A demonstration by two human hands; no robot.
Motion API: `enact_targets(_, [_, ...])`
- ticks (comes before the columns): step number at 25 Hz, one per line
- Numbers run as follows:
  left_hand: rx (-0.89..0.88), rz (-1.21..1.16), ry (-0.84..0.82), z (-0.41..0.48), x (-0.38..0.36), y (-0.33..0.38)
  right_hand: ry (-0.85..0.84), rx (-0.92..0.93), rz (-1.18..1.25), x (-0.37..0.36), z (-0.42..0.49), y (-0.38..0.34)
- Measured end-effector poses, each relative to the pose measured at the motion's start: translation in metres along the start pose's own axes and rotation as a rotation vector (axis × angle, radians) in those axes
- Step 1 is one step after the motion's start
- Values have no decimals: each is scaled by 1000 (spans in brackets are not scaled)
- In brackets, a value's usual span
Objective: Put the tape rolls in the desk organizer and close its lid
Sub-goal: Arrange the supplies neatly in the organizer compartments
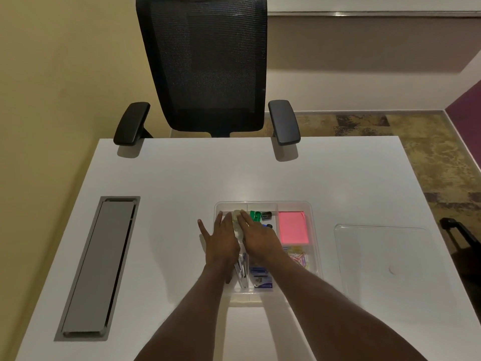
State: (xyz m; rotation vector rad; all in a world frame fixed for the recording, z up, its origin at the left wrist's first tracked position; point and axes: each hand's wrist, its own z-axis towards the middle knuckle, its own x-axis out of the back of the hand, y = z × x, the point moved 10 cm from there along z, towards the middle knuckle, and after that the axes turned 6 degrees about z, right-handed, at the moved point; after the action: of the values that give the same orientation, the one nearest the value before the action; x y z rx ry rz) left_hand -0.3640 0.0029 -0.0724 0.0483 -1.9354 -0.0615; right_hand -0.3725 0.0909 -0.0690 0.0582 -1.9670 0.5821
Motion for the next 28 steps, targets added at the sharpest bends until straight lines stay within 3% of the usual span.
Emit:
enact_targets(4, [13, 52, 179, -13, 18, -3, 175, 42, 7, 22, -9, -8])
enact_targets(9, [86, 101, 267, -27, 18, -12, 121, 82, -30, 13, -13, -17])
enact_targets(14, [175, -88, 169, -26, 0, -20, 128, 95, -167, 5, -14, -14])
enact_targets(18, [296, -81, 132, -30, -5, -33, 119, 123, -198, -1, -17, -16])
enact_targets(28, [345, -216, 94, -32, -15, -32, 209, 84, -171, 11, -22, -12])
